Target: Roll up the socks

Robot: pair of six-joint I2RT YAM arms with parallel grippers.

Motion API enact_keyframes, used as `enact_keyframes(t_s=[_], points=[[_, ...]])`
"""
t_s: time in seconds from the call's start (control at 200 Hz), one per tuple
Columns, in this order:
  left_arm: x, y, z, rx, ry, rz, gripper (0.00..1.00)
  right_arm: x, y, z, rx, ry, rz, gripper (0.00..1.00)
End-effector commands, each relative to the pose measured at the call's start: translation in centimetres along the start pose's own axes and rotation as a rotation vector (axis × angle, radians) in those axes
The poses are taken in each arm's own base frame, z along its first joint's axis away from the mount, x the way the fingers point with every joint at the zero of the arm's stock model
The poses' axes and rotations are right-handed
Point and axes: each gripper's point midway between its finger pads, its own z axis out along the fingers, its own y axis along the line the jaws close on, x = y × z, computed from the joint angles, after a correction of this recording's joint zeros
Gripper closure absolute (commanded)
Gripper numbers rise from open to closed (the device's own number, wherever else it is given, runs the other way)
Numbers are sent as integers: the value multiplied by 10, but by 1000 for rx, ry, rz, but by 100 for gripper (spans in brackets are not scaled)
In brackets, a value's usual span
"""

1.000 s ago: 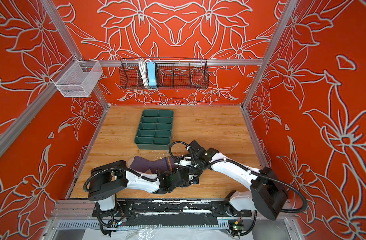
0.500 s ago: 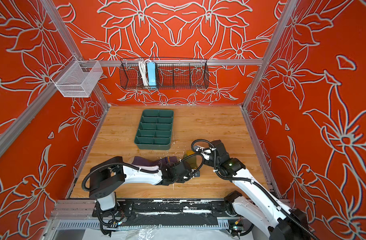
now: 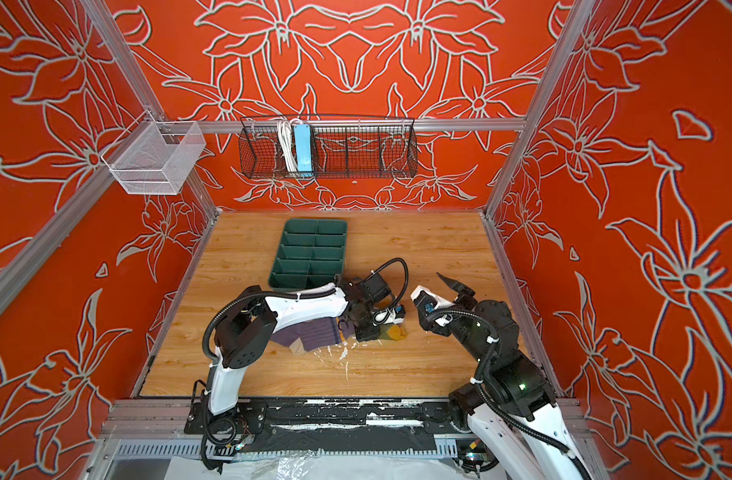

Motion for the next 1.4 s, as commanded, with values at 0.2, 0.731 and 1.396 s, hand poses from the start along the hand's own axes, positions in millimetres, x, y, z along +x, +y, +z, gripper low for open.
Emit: enact_keyframes(t_s=[0.2, 0.731, 1.396], points=[[73, -36, 45, 311, 282, -209, 100, 84, 118, 19, -455, 290, -258, 17], [70, -40, 52, 354, 271, -257, 100, 104, 187, 101, -481, 290, -428, 24], [45, -40, 26, 321, 121, -243, 77, 147, 222, 90, -659, 392, -499, 100]])
